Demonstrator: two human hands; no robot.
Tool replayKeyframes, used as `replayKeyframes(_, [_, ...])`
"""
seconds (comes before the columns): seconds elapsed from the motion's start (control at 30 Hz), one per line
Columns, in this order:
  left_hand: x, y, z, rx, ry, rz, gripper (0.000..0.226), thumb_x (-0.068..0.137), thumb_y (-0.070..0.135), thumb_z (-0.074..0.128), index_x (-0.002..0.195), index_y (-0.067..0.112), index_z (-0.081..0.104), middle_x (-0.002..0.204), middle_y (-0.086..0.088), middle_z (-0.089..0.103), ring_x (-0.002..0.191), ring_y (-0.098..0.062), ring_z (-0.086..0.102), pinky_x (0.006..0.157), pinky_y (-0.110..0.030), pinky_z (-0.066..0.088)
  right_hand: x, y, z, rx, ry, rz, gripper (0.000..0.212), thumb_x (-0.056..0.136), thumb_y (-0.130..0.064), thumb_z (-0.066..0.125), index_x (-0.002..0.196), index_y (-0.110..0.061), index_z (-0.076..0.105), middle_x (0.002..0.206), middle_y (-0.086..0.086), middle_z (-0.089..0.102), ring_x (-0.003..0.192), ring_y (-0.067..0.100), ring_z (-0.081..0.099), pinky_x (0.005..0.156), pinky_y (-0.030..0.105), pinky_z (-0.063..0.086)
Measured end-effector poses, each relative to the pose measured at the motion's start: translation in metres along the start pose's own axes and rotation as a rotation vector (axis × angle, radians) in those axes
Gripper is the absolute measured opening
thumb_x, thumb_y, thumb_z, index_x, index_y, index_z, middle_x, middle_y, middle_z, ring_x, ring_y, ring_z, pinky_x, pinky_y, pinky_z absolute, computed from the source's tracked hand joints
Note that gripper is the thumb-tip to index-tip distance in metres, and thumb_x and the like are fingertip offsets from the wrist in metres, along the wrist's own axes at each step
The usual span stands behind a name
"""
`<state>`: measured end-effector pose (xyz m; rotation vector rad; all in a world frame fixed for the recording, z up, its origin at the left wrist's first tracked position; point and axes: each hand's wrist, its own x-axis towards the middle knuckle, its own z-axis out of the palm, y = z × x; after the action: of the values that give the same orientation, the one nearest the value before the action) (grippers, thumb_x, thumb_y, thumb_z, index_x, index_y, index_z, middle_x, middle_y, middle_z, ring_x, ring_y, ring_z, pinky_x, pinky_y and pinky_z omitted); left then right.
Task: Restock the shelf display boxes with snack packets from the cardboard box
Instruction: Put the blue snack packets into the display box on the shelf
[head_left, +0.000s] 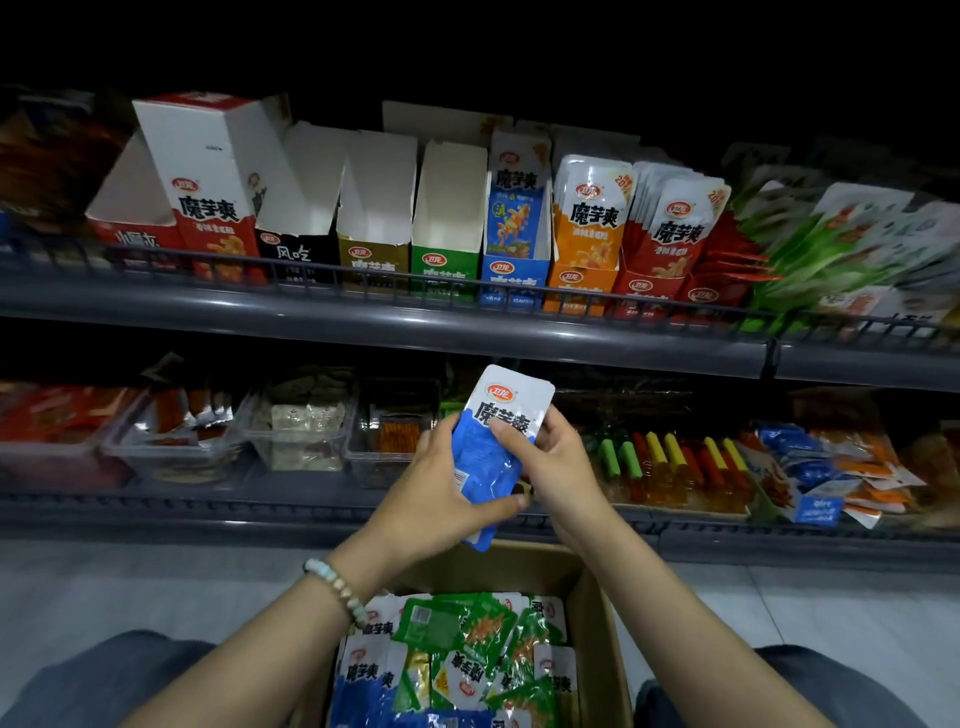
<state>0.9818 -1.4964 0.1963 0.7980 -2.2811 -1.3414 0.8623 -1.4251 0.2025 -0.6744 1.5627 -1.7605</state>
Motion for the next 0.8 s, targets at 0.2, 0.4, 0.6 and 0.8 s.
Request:
replayKeyframes(0.2, [0.010, 0.005, -0.006, -0.384, -0.048, -0.190, 0.042, 0.082, 0.020, 0.073, 0.117, 0.023, 0.049, 0.098, 0.010, 0.063, 0.076, 0.007, 0.061, 0.056, -0.005, 0.043, 0.004, -0.002, -0.003, -0.002, -0.117, 0.059, 0.039, 0.081, -0.040, 0.064, 0.101, -0.007, 0.057, 0.099, 0.010, 0.067, 0.089, 0.015, 0.065, 0.071, 0.023, 0.053])
replayKeyframes(0.4, [0.010, 0.011, -0.013, -0.913, -0.261, -0.293, 0.045, 0.066, 0.027, 0.073, 0.106, 0.011, 0.060, 0.071, 0.007, 0.055, 0.053, -0.004, 0.046, 0.044, -0.014, 0.034, 0.007, -0.006, -0.014, 0.179, -0.183, 0.150, 0.066, 0.071, -0.038, 0.067, 0.131, -0.023, 0.044, 0.125, 0.008, 0.061, 0.099, 0.012, 0.063, 0.094, 0.028, 0.047])
replayKeyframes(0.6, [0.005, 0.011, -0.018, -1.201, -0.629, -0.331, 0.059, 0.060, 0.034, 0.082, 0.104, 0.003, 0.059, 0.084, -0.008, 0.052, 0.060, -0.013, 0.045, 0.053, -0.022, 0.039, 0.005, -0.009, -0.007, 0.238, -0.223, 0.109, 0.052, 0.076, -0.023, 0.069, 0.123, -0.009, 0.052, 0.101, 0.009, 0.067, 0.063, 0.009, 0.061, 0.052, 0.018, 0.045])
replayKeyframes(0.8, [0.003, 0.015, -0.022, -0.926, -0.468, -0.452, 0.043, 0.082, 0.042, 0.058, 0.108, 0.010, 0.068, 0.106, -0.016, 0.070, 0.094, -0.034, 0.068, 0.089, -0.051, 0.052, 0.007, -0.014, -0.008, 0.189, 0.000, -0.014, 0.067, 0.075, -0.006, 0.073, 0.131, -0.020, 0.041, 0.110, 0.005, 0.066, 0.090, 0.018, 0.066, 0.065, 0.028, 0.058])
